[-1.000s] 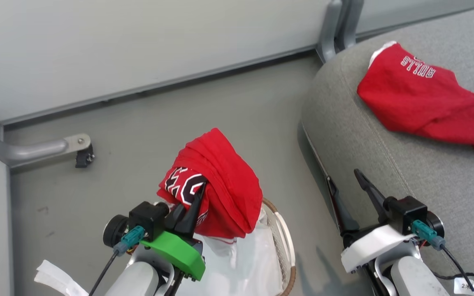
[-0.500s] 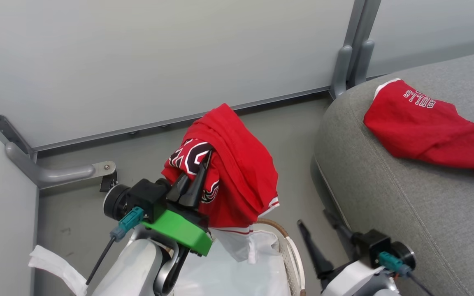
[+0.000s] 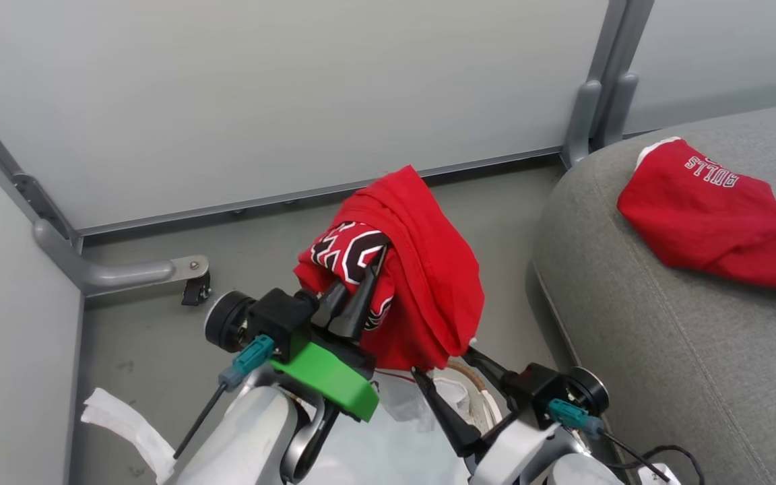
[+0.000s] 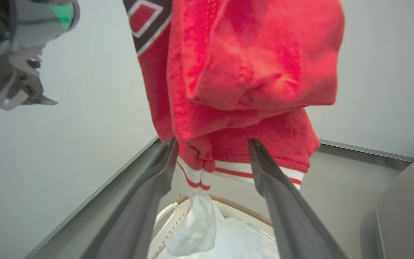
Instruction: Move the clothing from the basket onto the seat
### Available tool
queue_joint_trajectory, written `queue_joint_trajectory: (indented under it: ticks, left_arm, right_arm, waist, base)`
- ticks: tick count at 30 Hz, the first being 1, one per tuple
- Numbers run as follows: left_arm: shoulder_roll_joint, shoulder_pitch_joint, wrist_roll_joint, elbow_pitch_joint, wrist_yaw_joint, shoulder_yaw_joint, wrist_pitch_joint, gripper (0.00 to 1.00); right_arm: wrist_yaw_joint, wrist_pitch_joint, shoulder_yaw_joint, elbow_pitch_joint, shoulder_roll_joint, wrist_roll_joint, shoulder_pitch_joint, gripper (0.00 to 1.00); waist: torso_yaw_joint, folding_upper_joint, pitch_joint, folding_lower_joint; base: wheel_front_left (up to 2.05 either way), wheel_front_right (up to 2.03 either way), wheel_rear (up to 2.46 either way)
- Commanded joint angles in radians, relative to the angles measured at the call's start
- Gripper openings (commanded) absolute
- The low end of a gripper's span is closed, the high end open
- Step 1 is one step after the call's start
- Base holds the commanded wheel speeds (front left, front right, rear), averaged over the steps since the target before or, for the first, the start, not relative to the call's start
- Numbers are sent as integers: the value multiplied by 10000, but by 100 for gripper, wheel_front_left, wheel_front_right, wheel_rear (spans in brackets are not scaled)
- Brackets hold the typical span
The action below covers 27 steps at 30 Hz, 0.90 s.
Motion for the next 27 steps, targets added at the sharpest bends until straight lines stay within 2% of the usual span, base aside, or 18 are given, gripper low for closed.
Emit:
queue_joint_trajectory:
  ticks: [1, 7, 8, 9, 10, 18, 19, 20, 21, 27]
  left_arm:
    - [2, -238, -56, 37, -29, -79, -4, 0]
    - [-137, -387, -207, 28, -29, -527, -6, 0]
    - [-149, -395, -231, 35, -29, -581, -6, 0]
    - [-171, -404, -246, 52, -29, -680, -6, 0]
    - [-185, -406, -274, 63, -29, -727, -6, 0]
    - [-227, -171, -411, 66, -29, -700, -5, 0]
    - [-225, -126, -407, 39, -29, -700, -6, 33]
    - [-221, -72, -456, 55, -29, -695, -5, 89]
    - [-207, -44, -439, 65, -29, -666, -5, 100]
    - [-161, 88, -313, 153, -29, -579, -5, 100]
  right_arm:
    - [-12, -15, 123, 176, -38, -66, -224, 100]
    - [-14, -14, 631, 977, -38, -5, -1018, 100]
    - [-14, -14, 644, 1044, -39, 39, -1063, 91]
    - [-12, -14, 703, 1174, -39, 140, -1136, 9]
    - [-14, -14, 728, 1196, -36, 213, -1186, 0]
    - [-14, -15, 684, 916, -41, 447, -920, 0]
    - [-14, -15, 638, 859, -41, 397, -903, 0]
    - [-14, -15, 593, 813, -39, 358, -889, 0]
    - [-14, -15, 525, 754, -41, 319, -831, 0]
    - [-14, -15, 175, 189, -35, 88, -507, 0]
  waist:
    - [144, 0, 22, 1]
    - [528, 0, 68, 1]
    - [568, 0, 62, 1]
    - [642, 0, 52, 1]
    - [683, 0, 46, 1]
    - [705, 0, -1, 1]
    - [658, 0, -9, 1]
    - [611, 0, -17, 1]
    - [553, 0, -24, 1]
    - [62, 0, 37, 1]
  base:
    - [0, 0, 0]
    - [0, 0, 0]
    - [0, 0, 0]
    - [0, 0, 0]
    - [0, 0, 0]
    - [0, 0, 0]
    - [0, 0, 0]
    - [0, 0, 0]
    - [0, 0, 0]
    - [0, 0, 0]
